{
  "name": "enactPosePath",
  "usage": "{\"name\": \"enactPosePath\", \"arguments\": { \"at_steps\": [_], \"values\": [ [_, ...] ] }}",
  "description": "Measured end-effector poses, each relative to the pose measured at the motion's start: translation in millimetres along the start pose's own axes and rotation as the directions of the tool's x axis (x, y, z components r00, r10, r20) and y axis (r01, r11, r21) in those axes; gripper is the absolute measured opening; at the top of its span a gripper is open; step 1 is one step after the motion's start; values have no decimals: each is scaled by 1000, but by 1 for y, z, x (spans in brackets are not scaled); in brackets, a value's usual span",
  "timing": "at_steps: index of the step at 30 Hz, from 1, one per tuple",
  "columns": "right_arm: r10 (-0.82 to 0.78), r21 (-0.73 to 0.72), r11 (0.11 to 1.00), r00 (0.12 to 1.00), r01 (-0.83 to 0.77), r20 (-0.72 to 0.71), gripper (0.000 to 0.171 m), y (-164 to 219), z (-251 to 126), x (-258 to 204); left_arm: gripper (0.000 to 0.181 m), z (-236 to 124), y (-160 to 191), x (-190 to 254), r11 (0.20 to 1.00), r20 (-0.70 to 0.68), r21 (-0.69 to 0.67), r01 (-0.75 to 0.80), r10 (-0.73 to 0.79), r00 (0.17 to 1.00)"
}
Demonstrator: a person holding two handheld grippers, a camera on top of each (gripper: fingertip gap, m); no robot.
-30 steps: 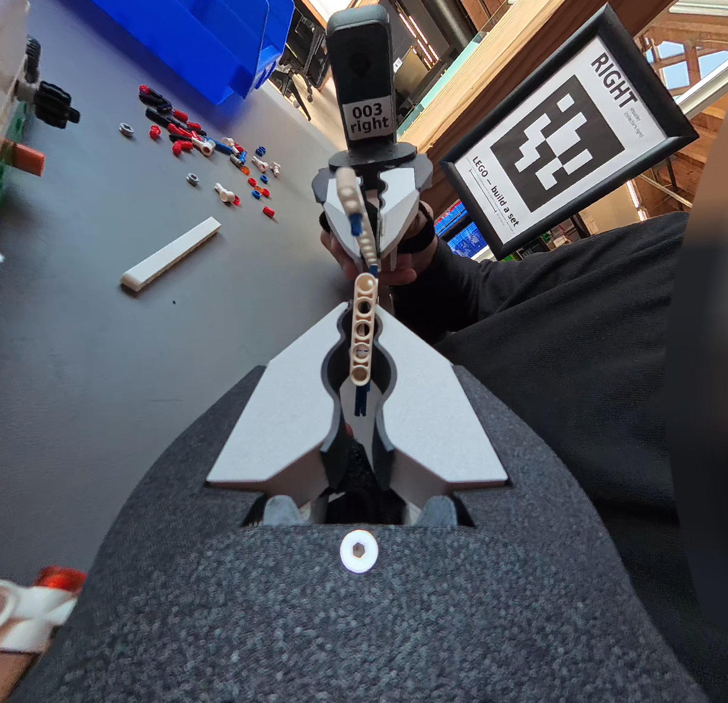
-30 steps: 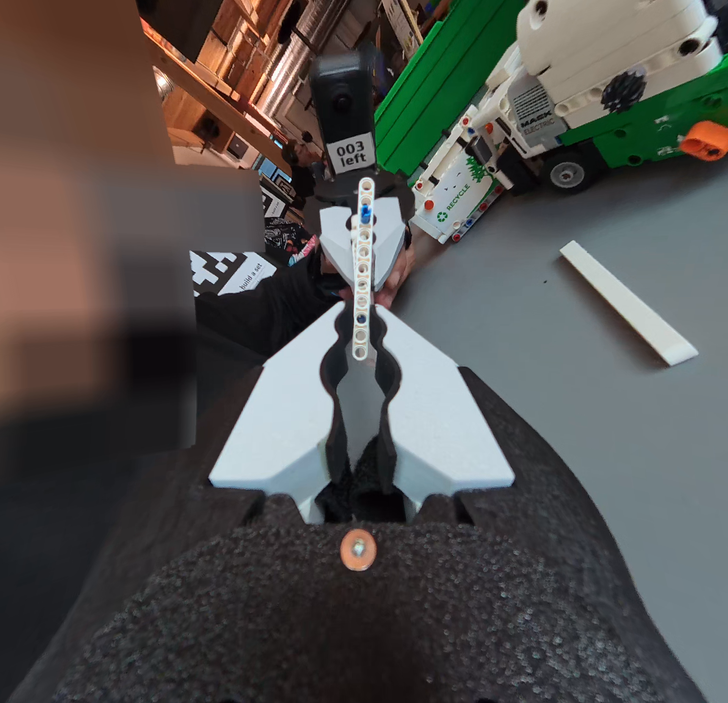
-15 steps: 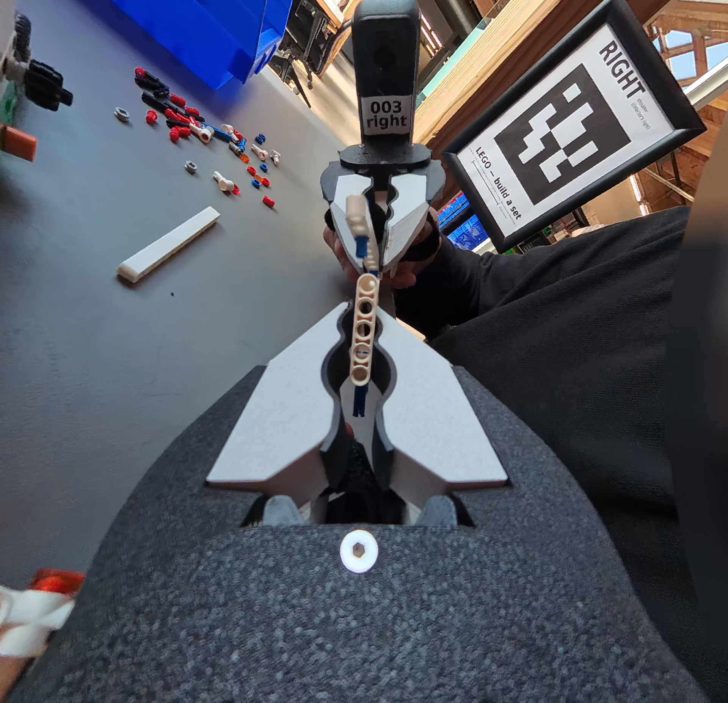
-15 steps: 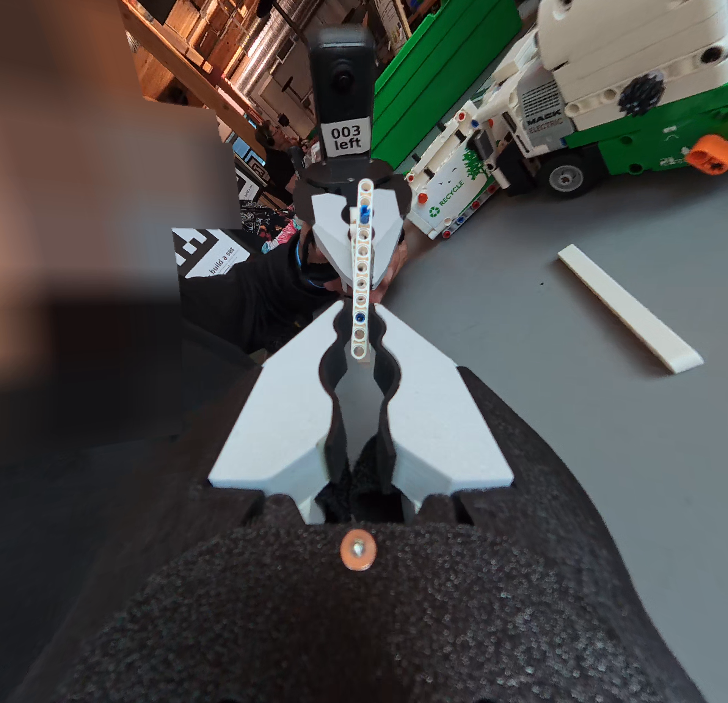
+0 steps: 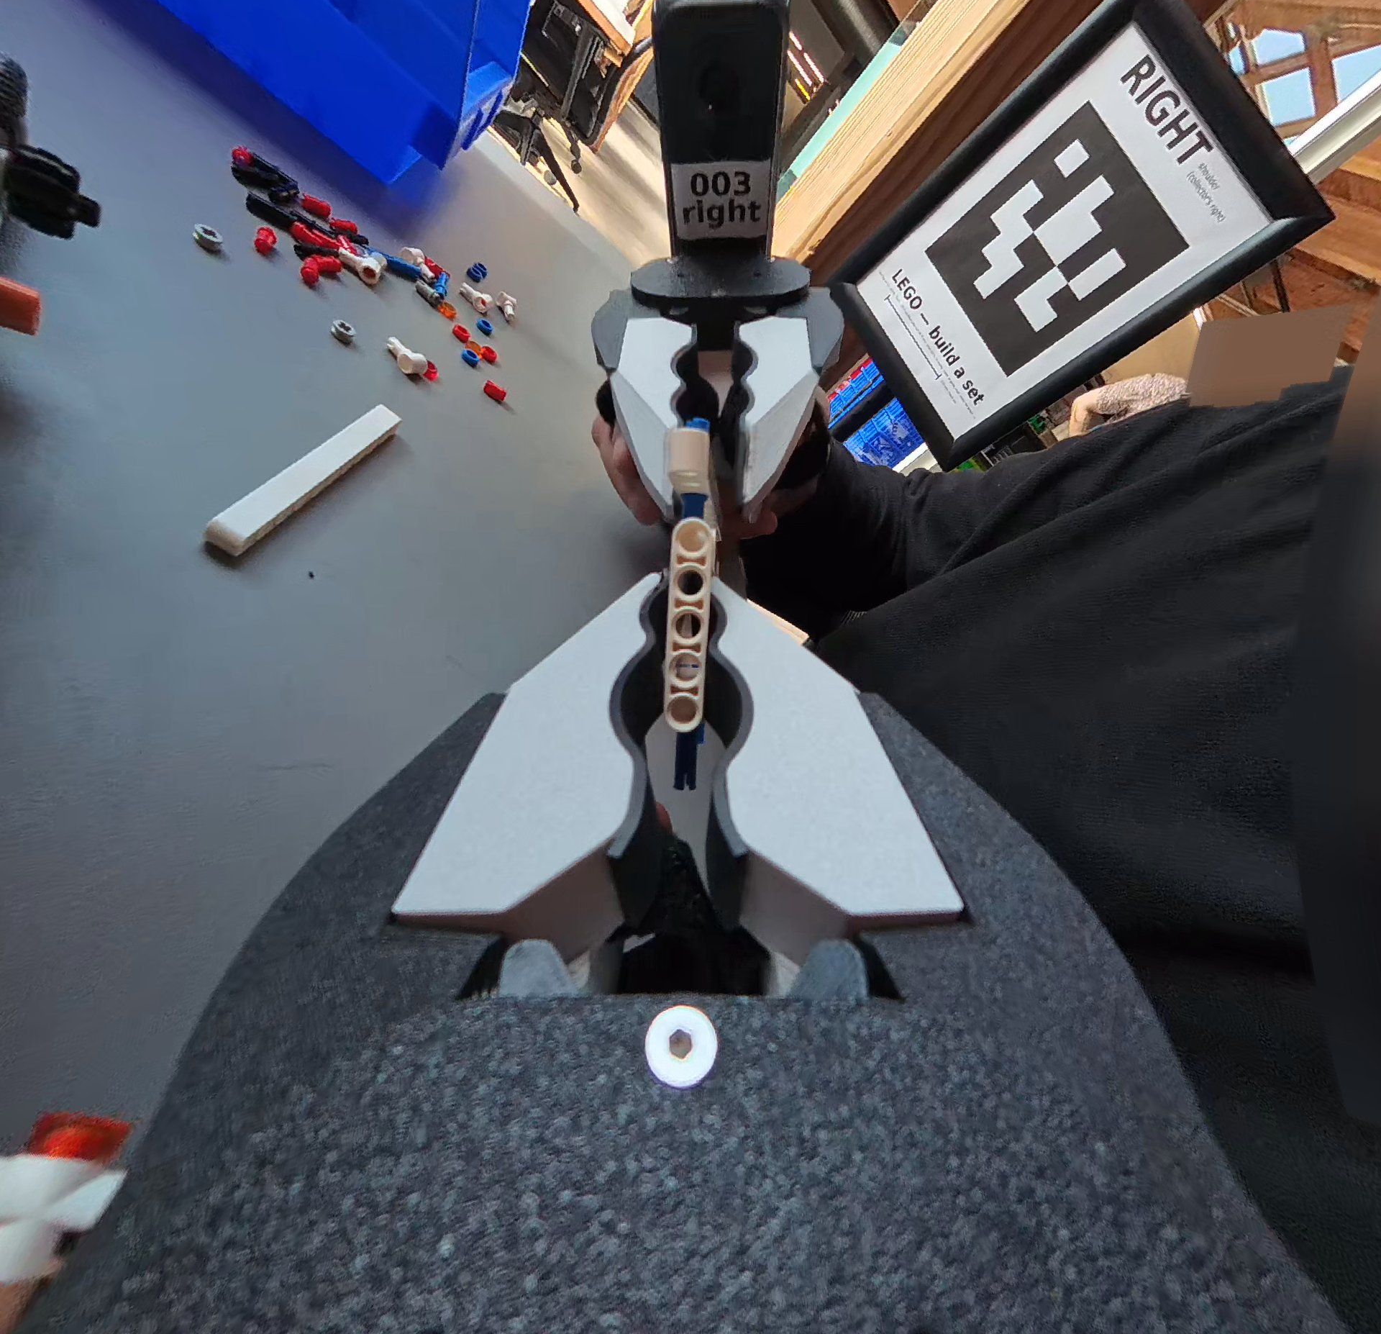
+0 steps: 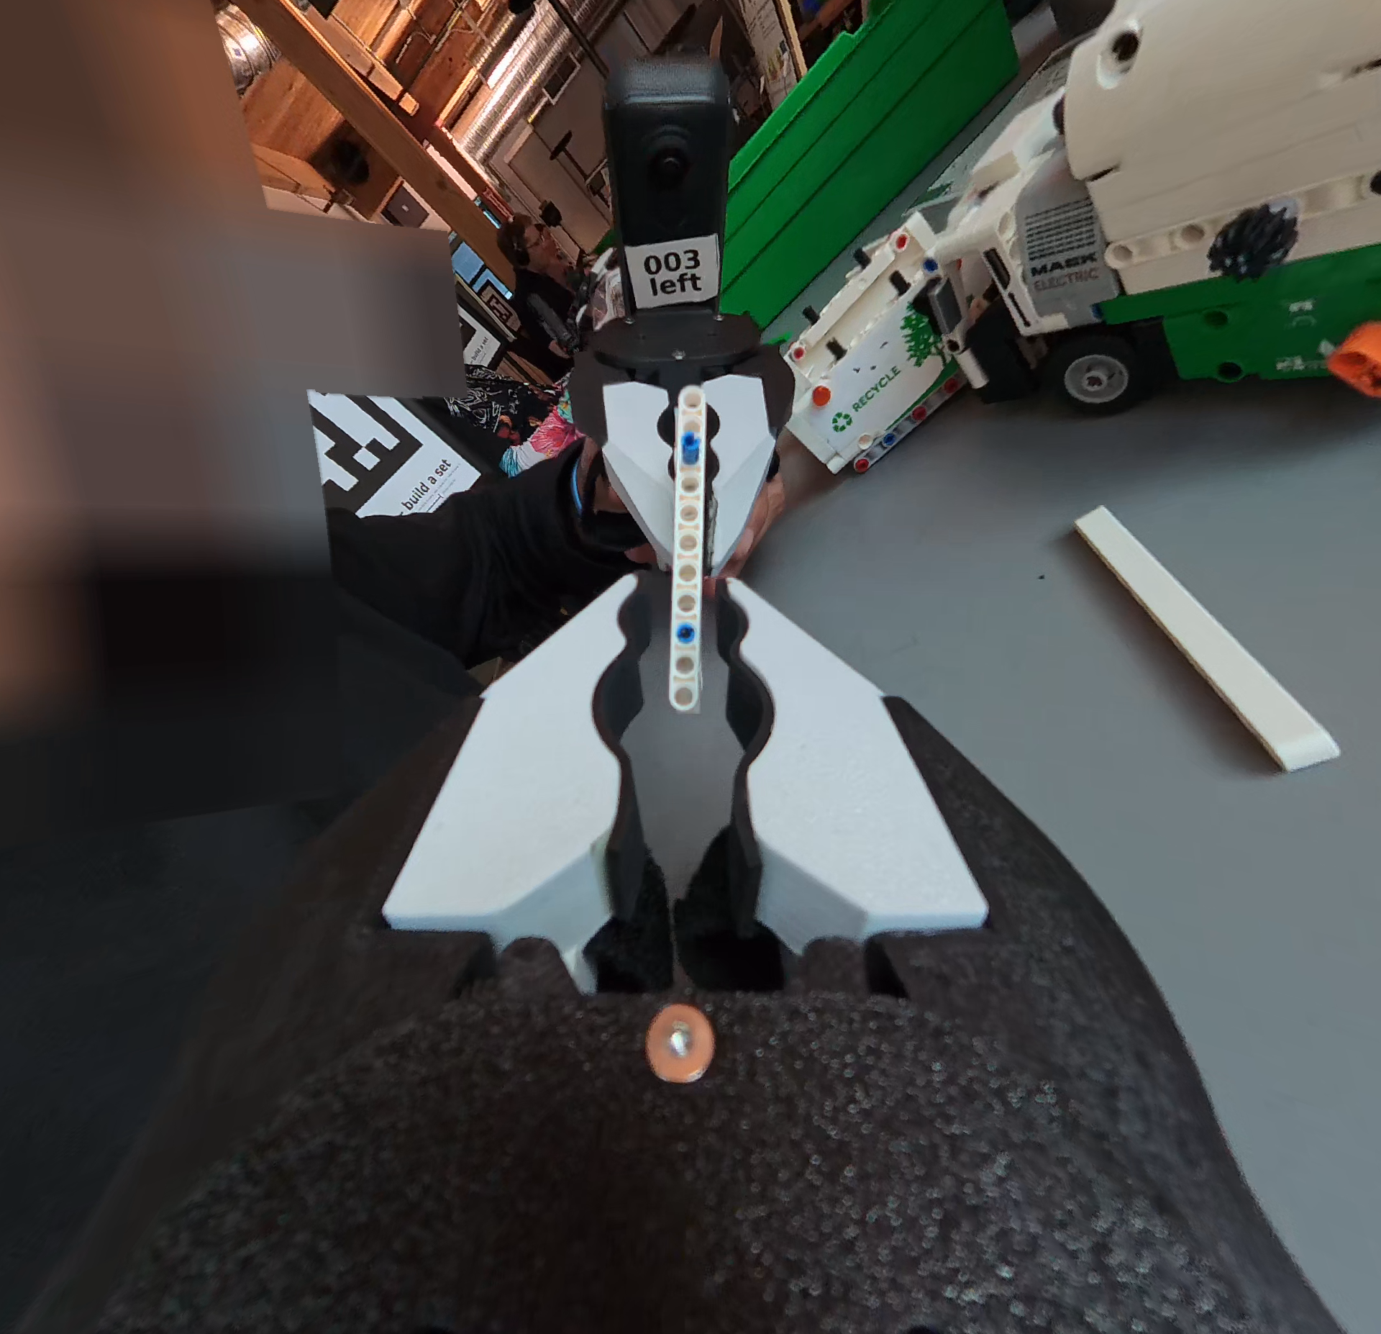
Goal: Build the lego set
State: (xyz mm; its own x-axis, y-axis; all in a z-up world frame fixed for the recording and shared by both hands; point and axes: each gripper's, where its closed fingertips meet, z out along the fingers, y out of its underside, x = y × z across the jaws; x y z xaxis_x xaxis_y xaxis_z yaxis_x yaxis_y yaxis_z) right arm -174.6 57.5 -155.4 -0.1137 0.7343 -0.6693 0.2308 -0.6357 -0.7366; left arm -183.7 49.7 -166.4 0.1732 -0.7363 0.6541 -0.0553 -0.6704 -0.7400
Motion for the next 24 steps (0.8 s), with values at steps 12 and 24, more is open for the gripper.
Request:
{"name": "enactPosePath", "arguments": {
  "at_steps": [12, 24],
  "values": [
    [-195, -73, 979, 979, 191, -57, 6, -14, 20, -15, 0, 8, 10, 11, 988, 7, -63, -144, 145, 989],
    [-217, -145, 968, 973, 204, -83, 6, -1, 20, -10, 0, 13, 17, 8, 989, 9, -107, -102, 104, 995]
  ]
}}
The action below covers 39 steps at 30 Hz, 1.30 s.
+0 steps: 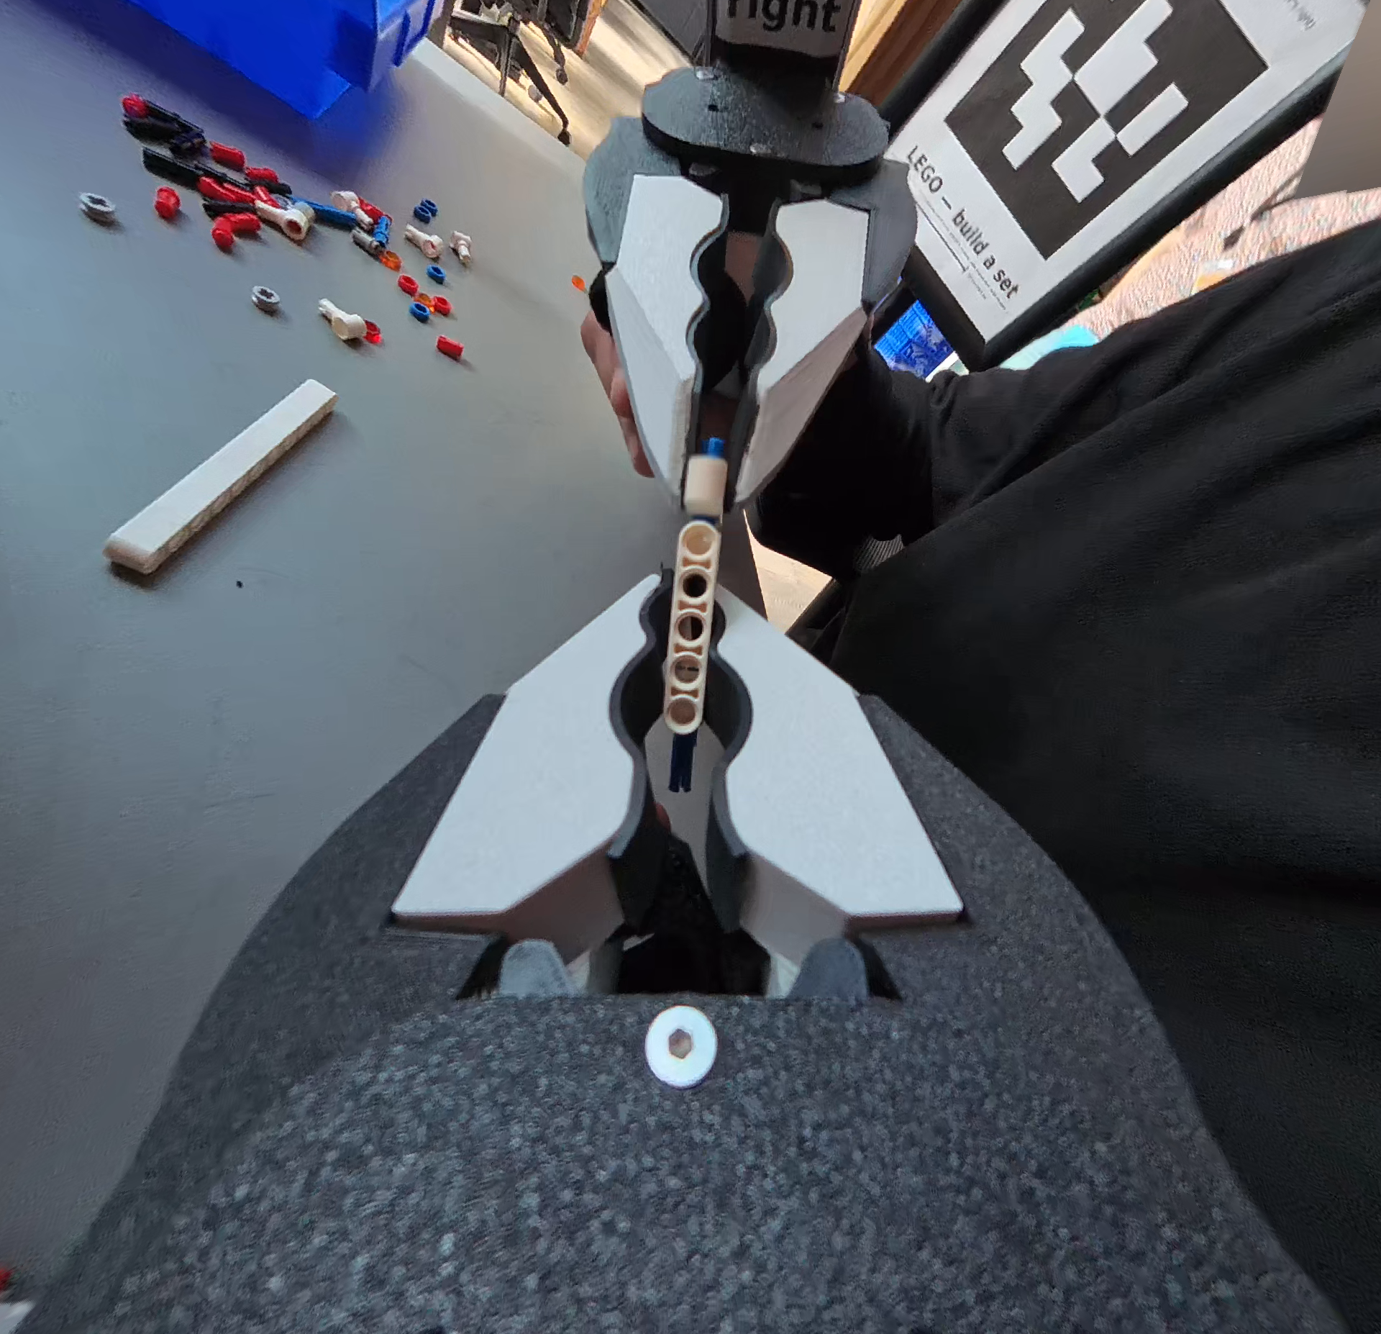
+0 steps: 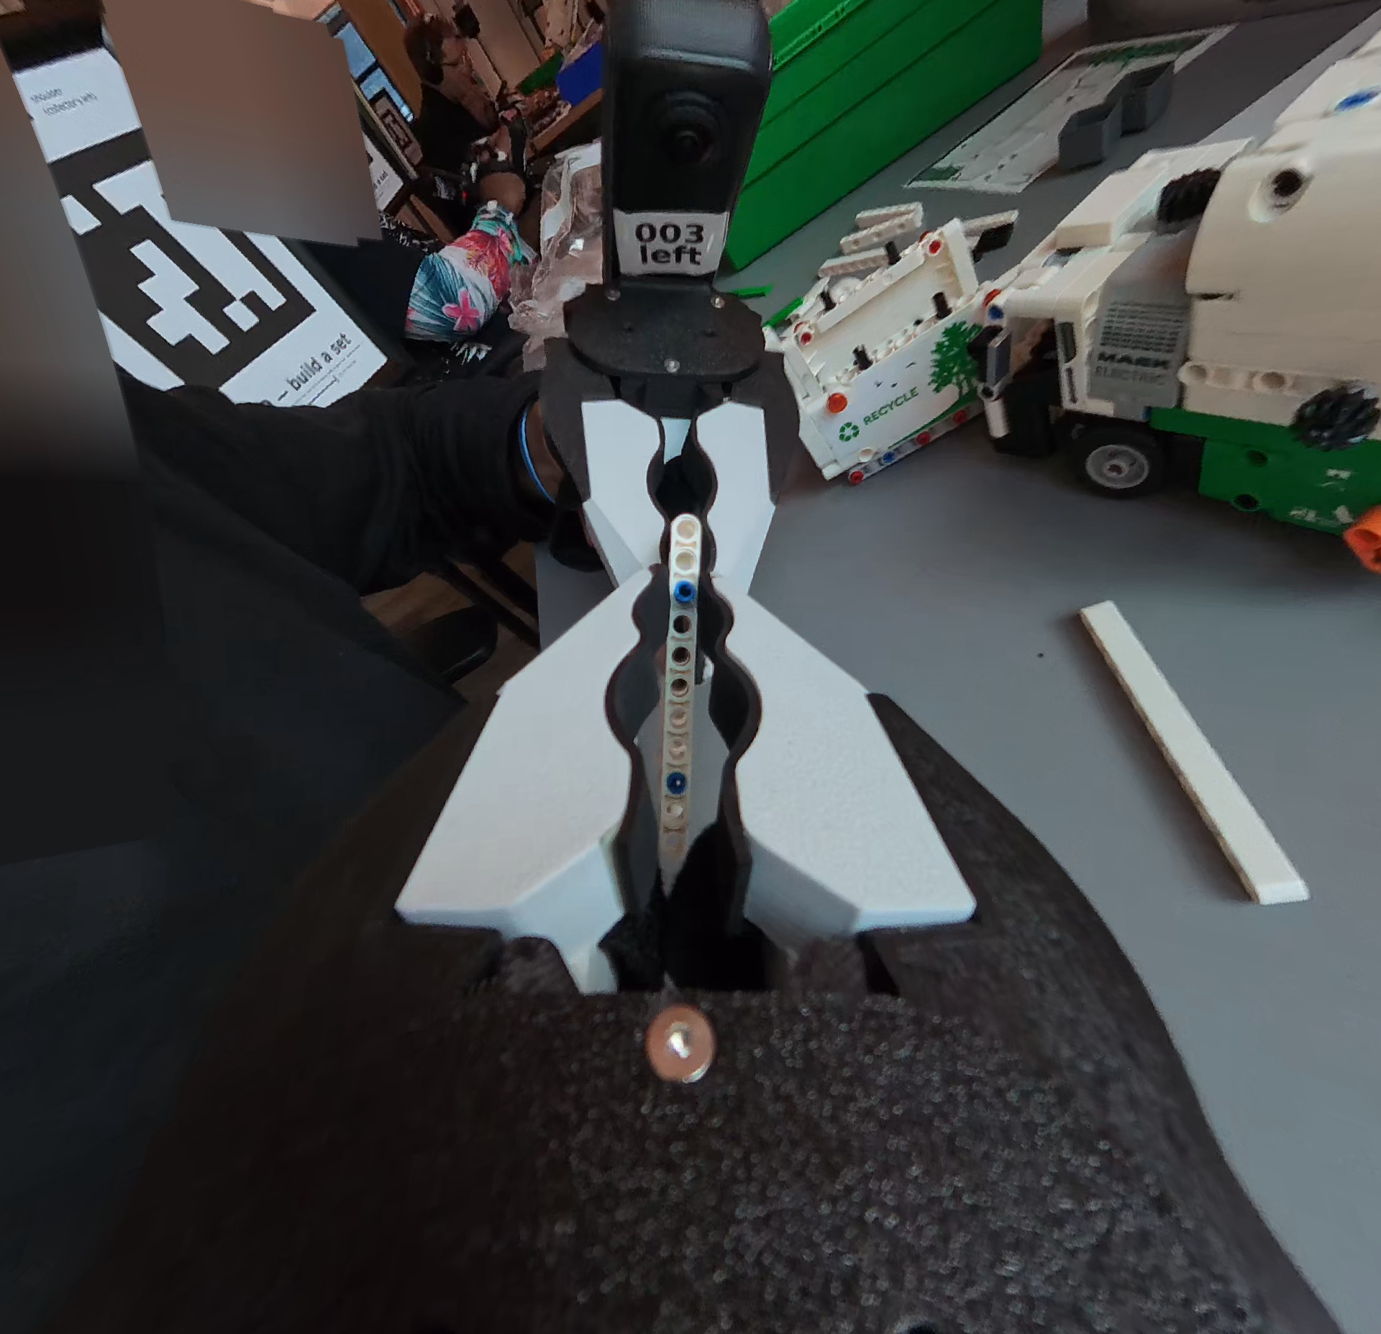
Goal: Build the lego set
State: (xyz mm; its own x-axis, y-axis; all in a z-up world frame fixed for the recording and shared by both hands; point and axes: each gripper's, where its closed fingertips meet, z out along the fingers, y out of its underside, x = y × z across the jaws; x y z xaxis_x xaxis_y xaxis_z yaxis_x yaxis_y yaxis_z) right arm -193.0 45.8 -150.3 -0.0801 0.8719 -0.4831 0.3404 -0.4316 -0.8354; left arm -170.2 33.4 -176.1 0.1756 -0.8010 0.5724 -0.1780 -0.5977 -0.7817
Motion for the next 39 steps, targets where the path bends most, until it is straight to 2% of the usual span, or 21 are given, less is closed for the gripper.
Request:
{"name": "enactPosePath", "arguments": {
  "at_steps": [5, 8, 9, 11, 13, 17, 21, 22, 24, 26, 29, 31, 33, 36, 37, 39],
  "values": [
    [-6, 33, 999, 1000, 7, -31, 6, -3, 4, 3, 0, -2, -3, -2, 1000, 0, 21, 19, -19, 1000],
    [11, 37, 999, 1000, -11, -3, 6, -9, 1, 2, 0, -3, -7, 0, 999, -10, 47, 9, -8, 1000],
    [10, 41, 999, 1000, -10, 6, 10, -10, -3, 2, 0, -4, -8, -1, 998, -7, 58, 12, -12, 1000],
    [5, 2, 1000, 999, -5, 46, 15, -4, -14, -2, 0, -10, -12, -4, 996, -1, 86, 22, -22, 1000],
    [-9, -35, 999, 1000, 9, 21, 17, 6, -22, 1, 0, -14, -14, -6, 995, 0, 98, 24, -24, 1000],
    [-29, -26, 999, 999, 28, -24, 9, 11, -23, 5, 0, -11, -14, -3, 996, -14, 93, 14, -13, 1000],
    [-12, -51, 999, 1000, 12, 6, 15, 15, -21, 5, 0, -11, -14, 0, 996, -14, 88, -18, 19, 1000],
    [-9, -71, 997, 999, 12, 40, 6, 19, -20, 0, 0, -10, -13, 0, 996, -3, 80, -30, 30, 1000],
    [-5, -66, 998, 999, 8, 46, 6, 17, -21, -1, 0, -10, -14, 0, 995, 7, 90, -45, 45, 999],
    [28, -23, 999, 999, -27, 45, 6, 10, -22, 2, 0, -11, -19, -1, 991, 18, 120, -49, 47, 999],
    [180, 145, 970, 979, -193, 99, 6, -9, -26, 8, 21, -12, -24, -3, 988, 26, 149, -37, 34, 999],
    [253, 224, 932, 954, -284, 159, 5, -16, -28, 12, 28, -11, -24, -5, 988, 38, 153, -36, 31, 999],
    [279, 286, 903, 944, -320, 173, 5, -20, -27, 16, 27, -11, -28, -3, 983, 35, 178, -41, 35, 999],
    [241, 352, 897, 963, -269, 121, 5, -24, -22, 18, 19, -11, -31, -4, 979, 45, 200, -42, 34, 998],
    [225, 356, 898, 966, -258, 130, 6, -26, -21, 15, 10, -12, -32, -4, 976, 39, 212, -40, 33, 999],
    [212, 349, 904, 968, -248, 137, 6, -28, -19, 13, 6, -15, -33, -2, 975, 5, 223, -17, 17, 1000]
  ]
}}
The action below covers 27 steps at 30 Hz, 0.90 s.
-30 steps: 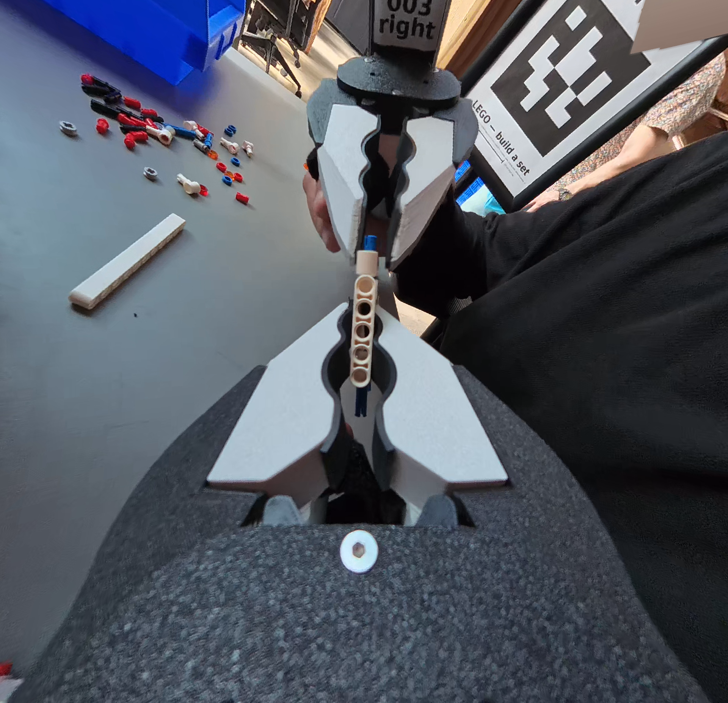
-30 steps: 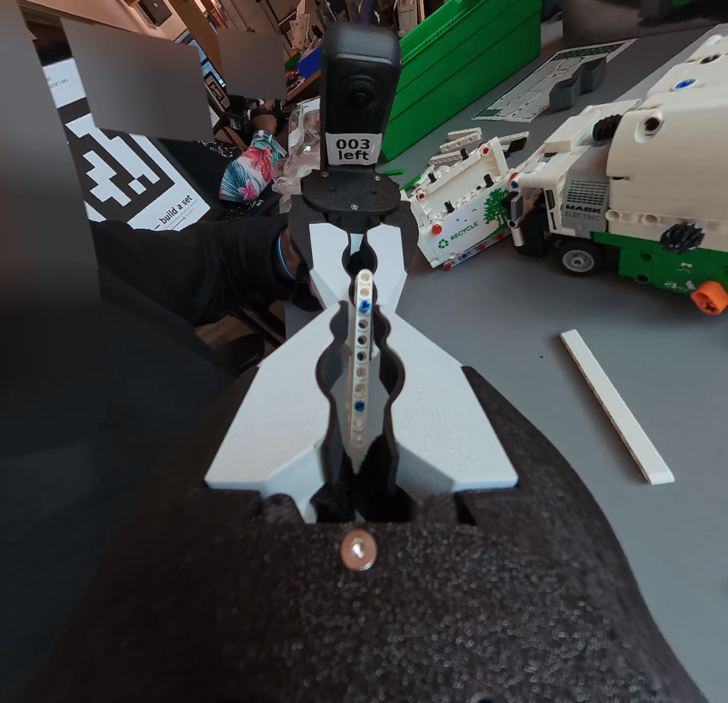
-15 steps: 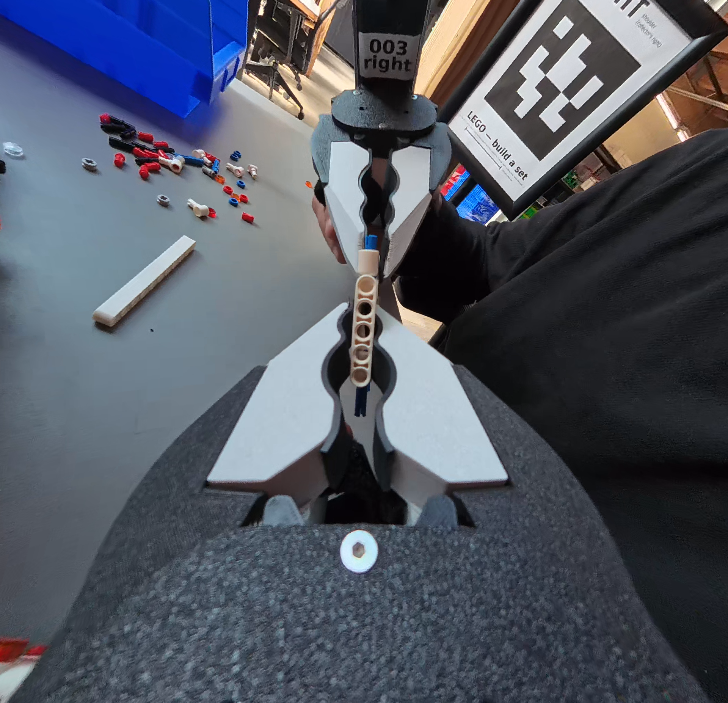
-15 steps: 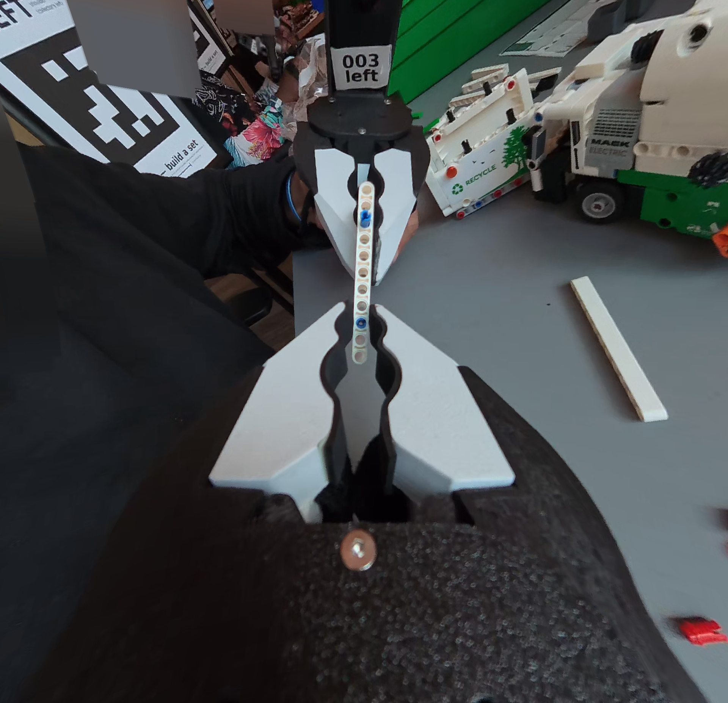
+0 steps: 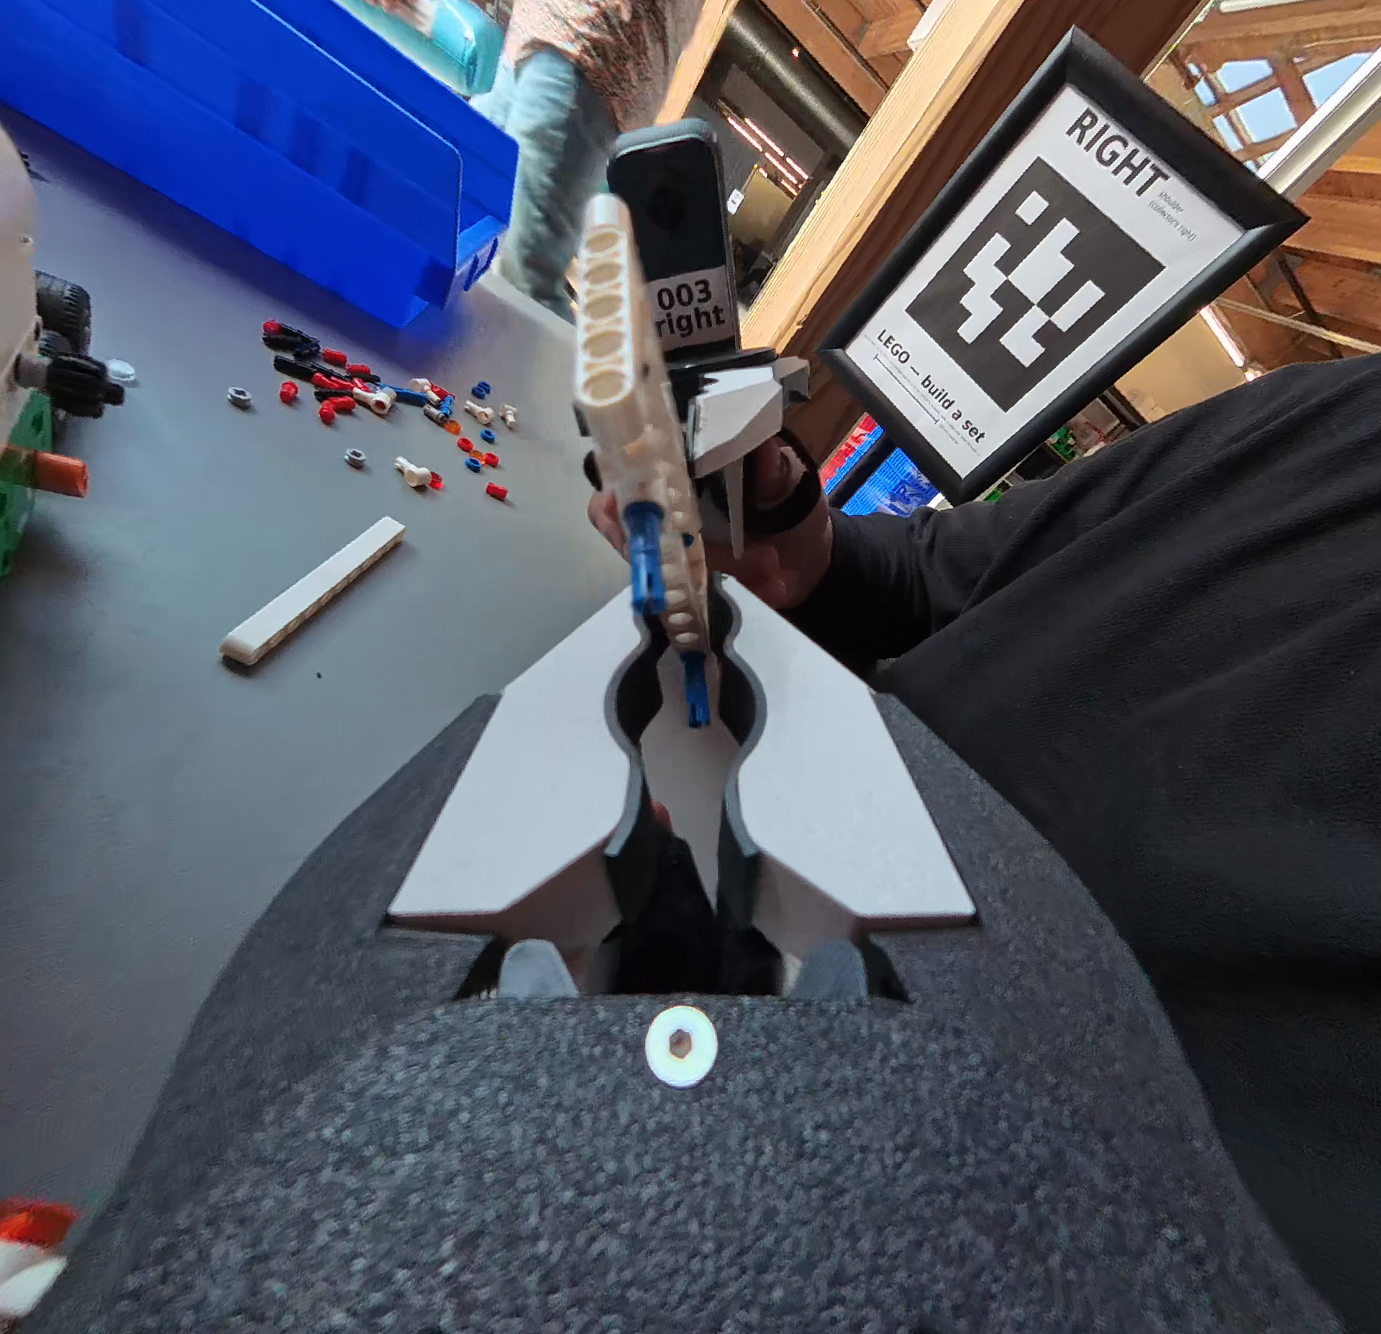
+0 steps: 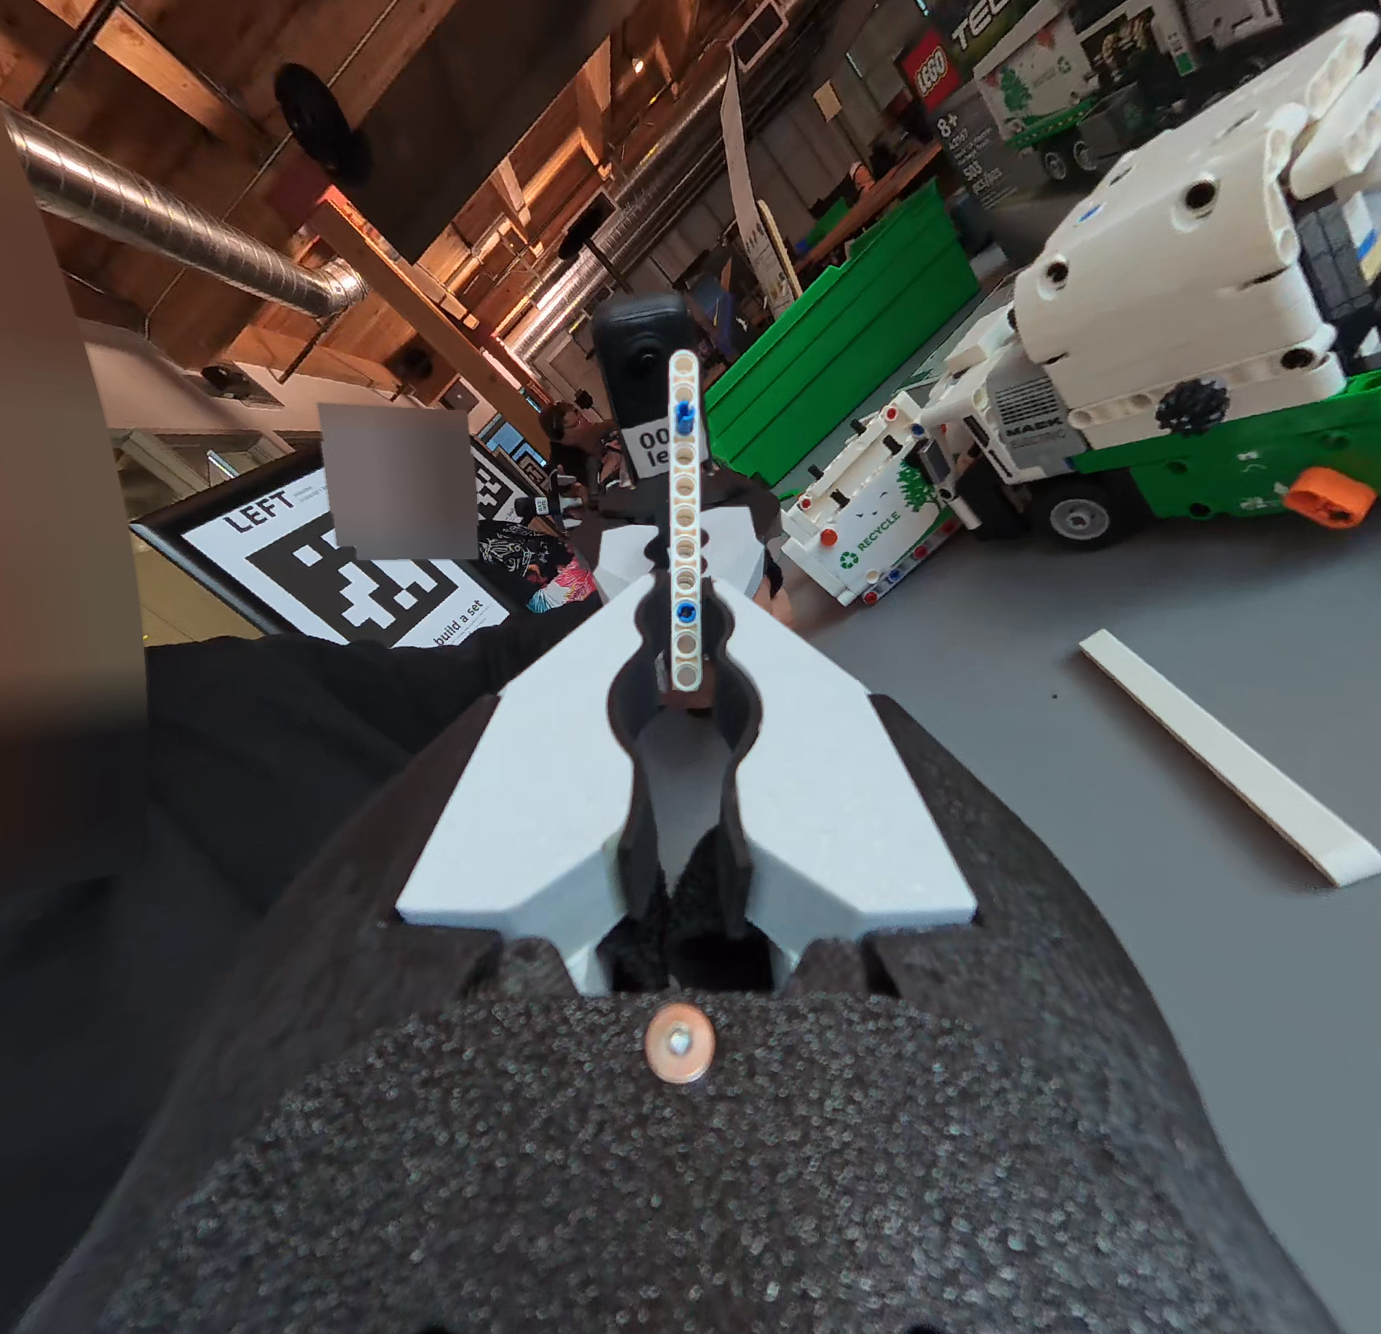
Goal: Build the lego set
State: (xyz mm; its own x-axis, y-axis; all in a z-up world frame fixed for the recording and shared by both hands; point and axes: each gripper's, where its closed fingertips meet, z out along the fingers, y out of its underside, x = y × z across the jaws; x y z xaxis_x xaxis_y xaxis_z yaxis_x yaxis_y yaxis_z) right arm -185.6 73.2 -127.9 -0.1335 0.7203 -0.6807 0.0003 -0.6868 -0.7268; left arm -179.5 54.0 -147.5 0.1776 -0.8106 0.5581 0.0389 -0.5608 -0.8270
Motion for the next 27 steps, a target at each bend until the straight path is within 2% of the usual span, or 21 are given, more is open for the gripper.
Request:
{"name": "enactPosePath", "arguments": {
  "at_steps": [4, 12, 16, 18, 20, 24, 27],
  "values": [
    [-45, -21, 999, 999, 45, 1, 6, 2, 0, -3, 5, -1, 1, 3, 1000, -37, -9, 23, -23, 999],
    [4, -67, 998, 999, -2, 35, 6, 10, -4, -4, 5, 0, 6, 6, 999, -50, -34, 18, -19, 999],
    [28, -86, 996, 999, -25, 31, 6, 17, -3, -1, 5, -4, -2, 0, 999, -42, 7, 39, -39, 998],
    [14, -141, 990, 1000, -12, 11, 6, 28, 1, 1, 4, -8, -8, -2, 998, -39, 33, 52, -51, 998],
    [-79, -101, 992, 997, 77, -19, 6, 22, 4, -1, 3, -11, -12, -2, 997, -39, 49, 51, -49, 998],
    [-14, -67, 998, 1000, 16, 24, 5, 16, 4, 2, 4, -10, -9, -4, 1000, -3, 19, 24, -24, 1000],
    [-24, -60, 998, 999, 26, 44, 6, 15, 2, 0, 4, -9, -9, -2, 999, -23, 21, 35, -34, 999]
  ]
}}
